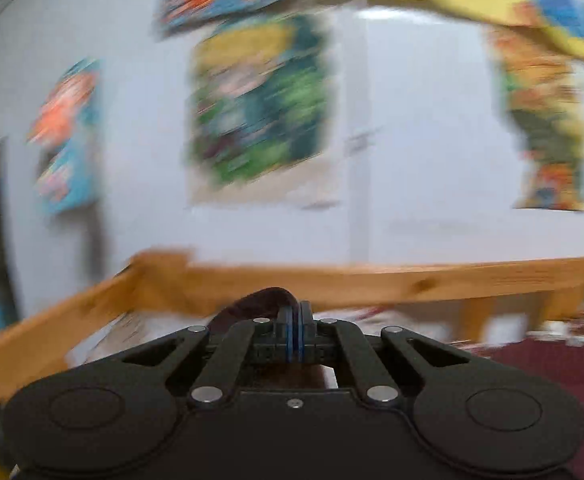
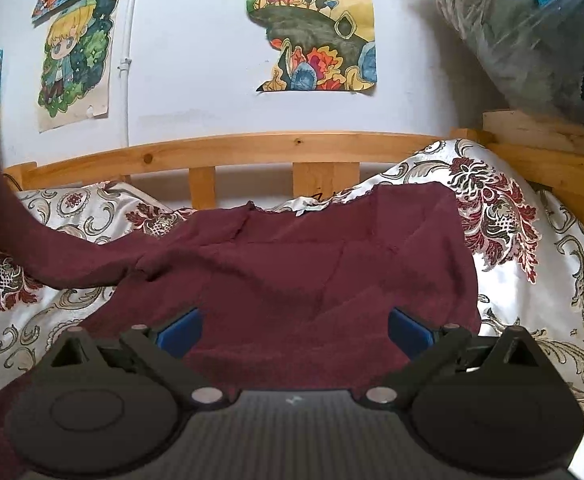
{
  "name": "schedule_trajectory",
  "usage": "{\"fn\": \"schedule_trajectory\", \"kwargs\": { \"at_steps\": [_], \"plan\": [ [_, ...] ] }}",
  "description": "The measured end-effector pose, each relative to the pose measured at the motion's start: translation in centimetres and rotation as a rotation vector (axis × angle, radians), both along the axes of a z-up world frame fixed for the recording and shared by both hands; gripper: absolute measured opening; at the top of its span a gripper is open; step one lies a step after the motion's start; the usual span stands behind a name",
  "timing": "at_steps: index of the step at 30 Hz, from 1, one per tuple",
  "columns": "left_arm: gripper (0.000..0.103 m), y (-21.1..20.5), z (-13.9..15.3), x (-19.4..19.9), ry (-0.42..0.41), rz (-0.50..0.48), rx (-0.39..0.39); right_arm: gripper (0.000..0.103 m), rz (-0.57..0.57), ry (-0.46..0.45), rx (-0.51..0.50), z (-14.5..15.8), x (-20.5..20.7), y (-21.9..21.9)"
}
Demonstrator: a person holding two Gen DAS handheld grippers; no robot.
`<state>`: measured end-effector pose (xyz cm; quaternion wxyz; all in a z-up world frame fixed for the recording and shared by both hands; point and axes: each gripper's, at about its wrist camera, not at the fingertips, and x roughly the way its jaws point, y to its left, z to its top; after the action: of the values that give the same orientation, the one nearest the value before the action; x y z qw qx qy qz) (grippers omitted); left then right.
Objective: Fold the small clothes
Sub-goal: 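Grasp the other sleeve cuff with the left tool and lift it, then lay the held sleeve across the shirt body and open the left tool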
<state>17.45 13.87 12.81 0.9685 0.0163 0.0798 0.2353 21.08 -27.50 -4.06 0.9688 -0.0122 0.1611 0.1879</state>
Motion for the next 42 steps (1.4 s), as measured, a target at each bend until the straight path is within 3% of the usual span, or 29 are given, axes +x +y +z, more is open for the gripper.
{"fn": "schedule_trajectory", "kwargs": {
  "at_steps": [4,8,11,17,24,29,32,36,40,42],
  "plan": [
    [0.001,-7.0,0.8,0.3,-0.027,-0.214,0.064,0.102,-0.005,0.007,0.003,0.0,0.1,-0.1],
    [0.001,-12.9,-0.2,1.0,-0.039,-0.377,0.044,0.102,-0.028,0.016,0.008,-0.1,0.3,-0.4],
    [0.001,-17.0,-2.1,1.3,-0.023,-0.496,0.02,0.102,-0.05,0.032,0.02,-0.2,0.7,-0.9],
    [0.001,-23.3,-7.4,1.2,0.094,-0.693,0.013,0.102,-0.11,0.028,0.011,-0.5,1.3,-2.4],
    [0.001,-26.3,-11.4,0.5,0.181,-0.761,0.013,0.101,-0.17,0.058,0.036,-0.9,1.9,-4.6],
    [0.001,-27.2,-11.9,0.0,0.182,-0.777,-0.031,0.102,-0.174,0.067,0.05,-1.0,2.1,-4.8],
    [0.002,-27.8,-12.6,0.1,0.234,-0.794,-0.036,0.101,-0.172,0.067,0.043,-1.0,2.1,-4.7],
    [0.002,-27.0,-13.9,0.8,0.299,-0.809,-0.14,0.101,-0.176,0.064,0.042,-1.0,2.0,-4.9],
    [0.004,-26.7,-14.6,0.6,0.324,-0.817,-0.173,0.101,-0.18,0.063,0.045,-1.0,2.1,-4.9],
    [0.027,-26.7,-14.8,0.6,0.34,-0.831,-0.186,0.101,-0.178,0.068,0.045,-1.0,2.2,-4.9]
  ]
}}
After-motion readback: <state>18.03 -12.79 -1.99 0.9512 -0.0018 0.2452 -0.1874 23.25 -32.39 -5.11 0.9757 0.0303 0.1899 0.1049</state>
